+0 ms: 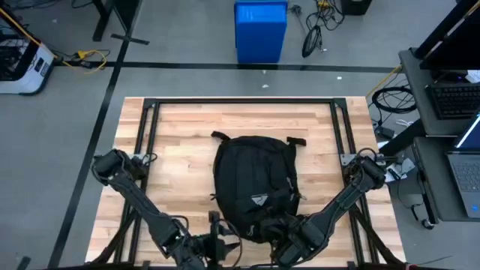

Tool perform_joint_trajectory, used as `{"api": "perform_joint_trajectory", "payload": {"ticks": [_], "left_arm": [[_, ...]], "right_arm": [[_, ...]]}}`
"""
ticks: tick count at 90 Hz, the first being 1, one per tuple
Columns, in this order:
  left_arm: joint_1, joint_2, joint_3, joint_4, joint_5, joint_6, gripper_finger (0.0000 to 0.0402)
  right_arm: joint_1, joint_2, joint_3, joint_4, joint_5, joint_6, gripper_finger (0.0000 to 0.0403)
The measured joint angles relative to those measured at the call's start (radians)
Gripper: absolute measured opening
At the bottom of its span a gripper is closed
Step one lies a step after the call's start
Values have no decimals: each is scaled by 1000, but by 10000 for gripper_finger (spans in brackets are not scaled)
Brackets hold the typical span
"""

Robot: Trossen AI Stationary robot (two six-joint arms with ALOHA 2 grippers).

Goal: Unpack backpack
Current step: Open the black backpack

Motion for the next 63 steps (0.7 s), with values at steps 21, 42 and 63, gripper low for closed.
{"api": "perform_joint_trajectory", "payload": {"ticks": [21,42,63], "left_arm": [[20,88,-2,39,-35,-5,132],[38,132,-2,133,-90,-6,132],[60,133,-2,156,-76,-56,132]], "right_arm": [[0,0,0,-1,-19,7,0],[-1,0,0,0,-23,8,0],[-1,0,0,4,-25,8,0]]}}
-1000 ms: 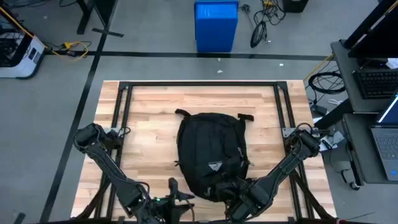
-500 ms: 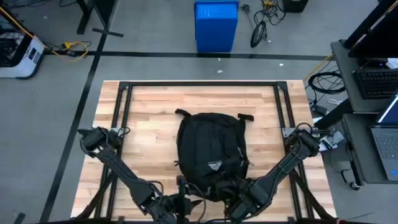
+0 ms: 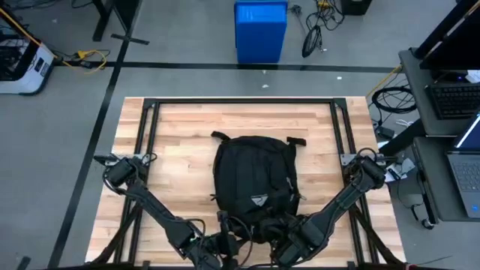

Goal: Unpack backpack
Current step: Open the black backpack

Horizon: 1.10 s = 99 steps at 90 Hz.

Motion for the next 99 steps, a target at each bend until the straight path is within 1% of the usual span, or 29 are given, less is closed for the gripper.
{"api": "perform_joint_trajectory", "payload": {"ticks": [10,17,29,37,45,54,58,66,79,87,99], "left_arm": [[18,0,0,0,50,-5,132],[33,0,0,-1,78,-34,132],[53,0,0,-4,94,-55,125],[57,0,0,-6,99,-55,99],[57,-1,0,-9,101,-54,61],[57,-1,0,-28,125,-55,18],[58,-1,0,-39,137,-55,8],[58,-2,0,-48,146,-55,6],[41,-15,0,-120,150,-58,2],[23,-36,1,-172,154,-92,1],[0,-74,1,-291,153,-172,1]], "right_arm": [[0,0,0,1,-2,0,0],[0,0,0,1,-2,0,0],[0,0,0,-3,-2,0,0],[0,0,0,-2,-2,0,0],[0,0,0,0,-2,0,0],[0,0,0,5,-2,0,0],[0,0,0,5,-2,0,0],[0,0,0,5,-4,0,0],[0,0,0,6,-29,4,0],[0,0,0,4,-31,8,0],[-2,0,0,1,-45,14,0]]}}
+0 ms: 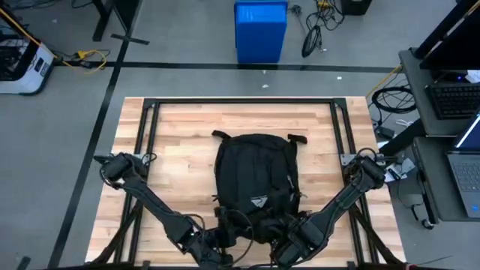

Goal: Unpack backpack
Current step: Open the black backpack

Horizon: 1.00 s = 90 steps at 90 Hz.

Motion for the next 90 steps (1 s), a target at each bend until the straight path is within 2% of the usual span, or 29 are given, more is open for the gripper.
{"api": "perform_joint_trajectory", "payload": {"ticks": [14,30,43,60,90], "left_arm": [[-22,-30,0,-153,6,-115,0],[-17,-39,0,-406,143,-299,0],[-17,-39,1,-639,197,-463,0],[-17,-39,1,-866,202,-631,0],[9,-31,0,-1078,199,-768,0]], "right_arm": [[-3,0,0,-5,-1,13,0],[-3,0,0,-9,-2,13,0],[-4,0,0,-10,-3,16,0],[-5,0,0,-10,-2,16,0],[-6,0,1,-14,-3,17,0]]}}
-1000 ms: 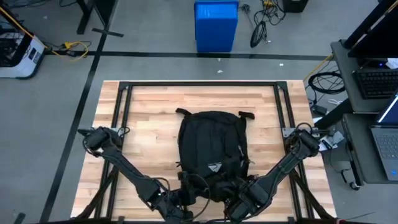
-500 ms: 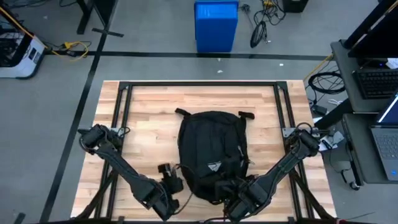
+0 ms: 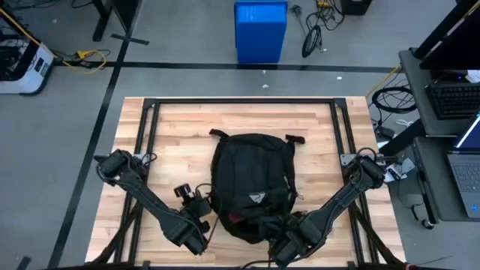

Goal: Unpack backpack
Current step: Open the black backpack

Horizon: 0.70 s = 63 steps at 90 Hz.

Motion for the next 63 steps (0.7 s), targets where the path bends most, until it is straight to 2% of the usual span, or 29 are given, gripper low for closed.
{"api": "perform_joint_trajectory", "payload": {"ticks": [25,63], "left_arm": [[23,1,0,-128,-25,-83,0],[44,2,-33,-160,-62,-63,0]], "right_arm": [[0,0,0,0,-3,0,0],[0,0,0,1,-26,0,0]]}}
